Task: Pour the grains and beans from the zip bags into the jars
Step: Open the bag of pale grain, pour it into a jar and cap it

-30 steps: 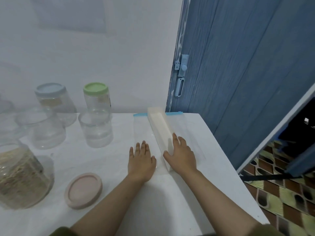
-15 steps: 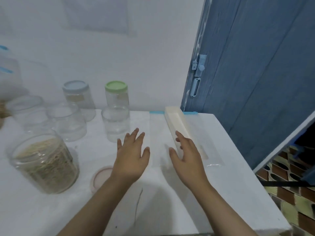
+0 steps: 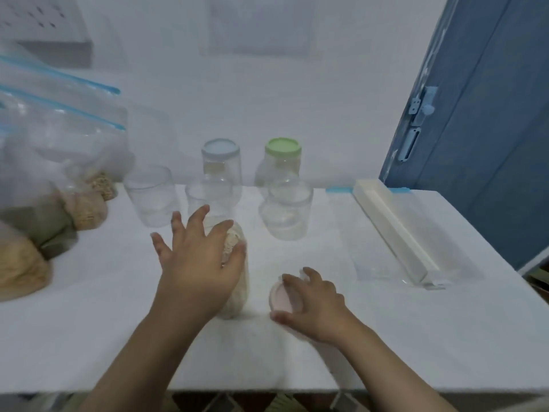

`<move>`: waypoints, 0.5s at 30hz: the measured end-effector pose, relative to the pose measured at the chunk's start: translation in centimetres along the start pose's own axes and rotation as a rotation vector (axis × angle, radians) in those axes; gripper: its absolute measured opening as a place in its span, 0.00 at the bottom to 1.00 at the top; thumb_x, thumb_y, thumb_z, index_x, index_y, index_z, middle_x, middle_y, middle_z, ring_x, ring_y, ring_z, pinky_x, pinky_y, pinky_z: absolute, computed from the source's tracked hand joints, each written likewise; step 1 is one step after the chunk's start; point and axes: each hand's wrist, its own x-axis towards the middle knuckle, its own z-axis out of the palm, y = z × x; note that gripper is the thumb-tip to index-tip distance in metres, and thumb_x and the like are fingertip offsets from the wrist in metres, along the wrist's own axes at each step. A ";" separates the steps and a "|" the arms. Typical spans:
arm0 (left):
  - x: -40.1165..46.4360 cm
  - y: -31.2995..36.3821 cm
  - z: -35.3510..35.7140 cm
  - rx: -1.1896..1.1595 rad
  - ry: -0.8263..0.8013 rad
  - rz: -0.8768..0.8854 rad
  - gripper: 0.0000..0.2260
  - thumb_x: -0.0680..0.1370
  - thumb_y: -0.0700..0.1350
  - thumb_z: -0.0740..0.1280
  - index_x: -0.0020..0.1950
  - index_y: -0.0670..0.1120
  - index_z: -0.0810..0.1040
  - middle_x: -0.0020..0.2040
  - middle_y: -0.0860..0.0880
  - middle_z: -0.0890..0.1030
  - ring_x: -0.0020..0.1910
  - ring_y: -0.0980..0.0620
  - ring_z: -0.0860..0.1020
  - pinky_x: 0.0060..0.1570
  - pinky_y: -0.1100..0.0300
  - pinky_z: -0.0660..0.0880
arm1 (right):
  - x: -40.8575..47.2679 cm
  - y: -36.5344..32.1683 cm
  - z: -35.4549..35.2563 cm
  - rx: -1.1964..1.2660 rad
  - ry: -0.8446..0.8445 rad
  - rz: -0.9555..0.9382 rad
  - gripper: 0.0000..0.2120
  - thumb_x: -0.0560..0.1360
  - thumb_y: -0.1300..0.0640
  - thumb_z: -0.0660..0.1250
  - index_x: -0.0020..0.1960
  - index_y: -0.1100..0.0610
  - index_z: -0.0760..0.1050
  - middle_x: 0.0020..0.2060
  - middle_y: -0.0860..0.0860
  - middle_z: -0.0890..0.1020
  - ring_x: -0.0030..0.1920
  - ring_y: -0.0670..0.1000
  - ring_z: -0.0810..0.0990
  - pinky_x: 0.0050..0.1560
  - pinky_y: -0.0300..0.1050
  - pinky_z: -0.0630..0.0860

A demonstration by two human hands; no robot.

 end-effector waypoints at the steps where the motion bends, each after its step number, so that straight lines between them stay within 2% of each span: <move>1: -0.1 -0.7 0.0 -0.049 -0.008 0.027 0.23 0.81 0.60 0.53 0.75 0.54 0.68 0.80 0.50 0.54 0.80 0.44 0.44 0.75 0.39 0.42 | 0.0 -0.6 0.8 -0.059 0.040 0.024 0.38 0.74 0.32 0.64 0.78 0.39 0.54 0.79 0.51 0.52 0.74 0.61 0.58 0.72 0.56 0.59; 3: -0.2 -1.9 0.2 -0.188 0.027 0.127 0.26 0.77 0.61 0.55 0.71 0.53 0.73 0.79 0.50 0.58 0.79 0.44 0.50 0.76 0.44 0.52 | 0.0 -1.5 1.9 -0.093 0.195 0.083 0.35 0.76 0.35 0.62 0.78 0.43 0.54 0.77 0.53 0.56 0.72 0.61 0.61 0.70 0.54 0.62; 4: -0.2 -2.3 0.4 -0.256 0.066 0.178 0.25 0.76 0.61 0.57 0.69 0.52 0.75 0.78 0.50 0.60 0.79 0.45 0.53 0.74 0.51 0.57 | -0.1 -1.9 2.3 -0.044 0.280 0.109 0.34 0.78 0.36 0.61 0.79 0.44 0.54 0.77 0.54 0.57 0.72 0.61 0.62 0.70 0.53 0.63; 5: -0.2 -2.8 0.6 -0.303 0.103 0.224 0.23 0.77 0.60 0.59 0.67 0.51 0.77 0.77 0.51 0.61 0.78 0.48 0.56 0.70 0.57 0.59 | -0.2 -2.3 2.6 0.063 0.361 0.119 0.33 0.78 0.36 0.60 0.79 0.45 0.55 0.77 0.54 0.59 0.72 0.60 0.62 0.70 0.52 0.63; 7: -0.1 -3.6 1.1 -0.348 0.147 0.276 0.19 0.79 0.58 0.63 0.66 0.51 0.77 0.76 0.52 0.62 0.75 0.53 0.58 0.66 0.63 0.57 | -0.4 -3.4 3.0 0.351 0.522 0.059 0.32 0.78 0.35 0.60 0.78 0.45 0.58 0.76 0.53 0.62 0.74 0.57 0.62 0.72 0.49 0.63; 10: 0.3 -4.8 1.7 -0.423 0.174 0.301 0.26 0.76 0.63 0.62 0.71 0.53 0.71 0.76 0.55 0.60 0.74 0.56 0.60 0.67 0.62 0.59 | -1.6 -6.3 2.2 0.701 0.679 -0.085 0.30 0.76 0.34 0.62 0.75 0.39 0.62 0.76 0.44 0.63 0.76 0.42 0.58 0.69 0.29 0.59; 11: 0.4 -5.2 1.9 -0.458 0.182 0.314 0.28 0.76 0.65 0.61 0.73 0.53 0.68 0.75 0.55 0.61 0.74 0.57 0.61 0.68 0.63 0.60 | -2.1 -7.4 1.7 0.782 0.705 -0.141 0.29 0.75 0.34 0.62 0.74 0.37 0.63 0.75 0.41 0.62 0.76 0.39 0.57 0.70 0.30 0.60; 13: 0.4 -6.0 2.4 -0.563 0.171 0.339 0.30 0.77 0.64 0.61 0.75 0.52 0.63 0.74 0.54 0.63 0.74 0.60 0.61 0.69 0.66 0.61 | -2.9 -9.3 0.8 0.871 0.755 -0.249 0.28 0.75 0.33 0.64 0.73 0.34 0.64 0.73 0.35 0.65 0.74 0.38 0.61 0.73 0.43 0.65; 15: 0.2 -6.6 2.8 -0.763 0.106 0.301 0.28 0.80 0.61 0.60 0.76 0.52 0.62 0.73 0.56 0.65 0.73 0.64 0.62 0.69 0.70 0.61 | -3.3 -10.9 0.0 0.897 0.777 -0.331 0.30 0.73 0.34 0.66 0.73 0.35 0.64 0.69 0.31 0.68 0.72 0.39 0.67 0.71 0.46 0.69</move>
